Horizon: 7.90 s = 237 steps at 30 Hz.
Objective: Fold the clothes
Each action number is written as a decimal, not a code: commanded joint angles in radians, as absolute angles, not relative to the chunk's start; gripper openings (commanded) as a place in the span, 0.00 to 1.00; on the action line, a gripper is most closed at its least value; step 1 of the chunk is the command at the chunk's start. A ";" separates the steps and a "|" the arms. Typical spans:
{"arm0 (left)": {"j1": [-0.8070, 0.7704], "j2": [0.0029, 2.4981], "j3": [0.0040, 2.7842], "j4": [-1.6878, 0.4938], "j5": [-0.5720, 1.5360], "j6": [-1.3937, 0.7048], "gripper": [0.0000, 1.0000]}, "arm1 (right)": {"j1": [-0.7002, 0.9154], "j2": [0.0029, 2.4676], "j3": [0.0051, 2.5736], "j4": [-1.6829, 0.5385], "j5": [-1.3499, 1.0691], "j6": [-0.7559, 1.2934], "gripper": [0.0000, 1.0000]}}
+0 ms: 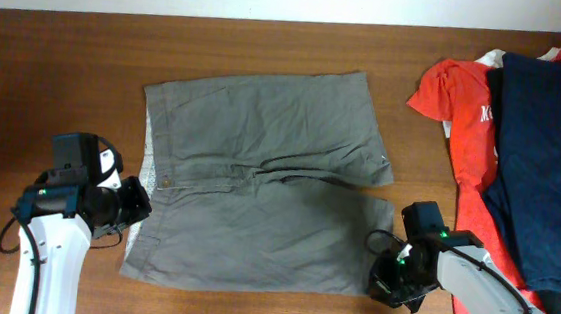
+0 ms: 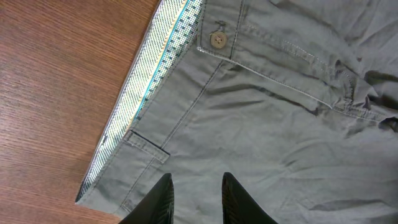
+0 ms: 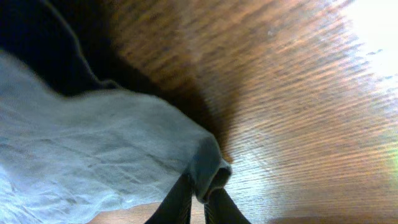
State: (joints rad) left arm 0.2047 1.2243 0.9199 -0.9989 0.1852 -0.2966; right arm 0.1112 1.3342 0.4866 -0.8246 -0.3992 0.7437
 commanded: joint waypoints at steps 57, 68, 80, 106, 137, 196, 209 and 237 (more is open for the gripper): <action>0.210 1.227 0.916 -1.055 0.154 -0.303 0.30 | 0.118 1.347 0.426 -0.768 -0.330 0.926 0.42; 0.210 1.227 0.916 -1.133 0.150 -0.303 0.31 | 0.118 1.347 0.426 -0.770 -0.337 0.895 0.04; 0.212 1.227 0.655 -1.018 0.070 -0.573 0.53 | 0.118 1.347 0.426 -0.769 -0.316 0.895 0.04; 0.311 1.227 0.590 -1.004 -0.096 -0.884 0.63 | 0.117 1.347 0.426 -0.725 -0.347 0.872 0.10; 0.378 1.227 0.493 -0.770 0.132 -0.550 0.01 | 0.117 1.347 0.461 -0.710 -0.363 0.818 0.04; 0.206 1.850 1.207 0.201 0.588 -0.393 0.67 | 0.117 1.874 1.436 -0.116 -0.083 0.291 0.98; 0.014 1.771 1.207 -0.362 0.412 -0.192 0.01 | 0.117 1.881 1.377 -0.824 -0.169 0.292 0.04; -0.041 2.064 1.207 -0.810 0.134 -0.192 0.00 | 0.117 2.010 1.187 -1.040 -0.066 0.376 0.04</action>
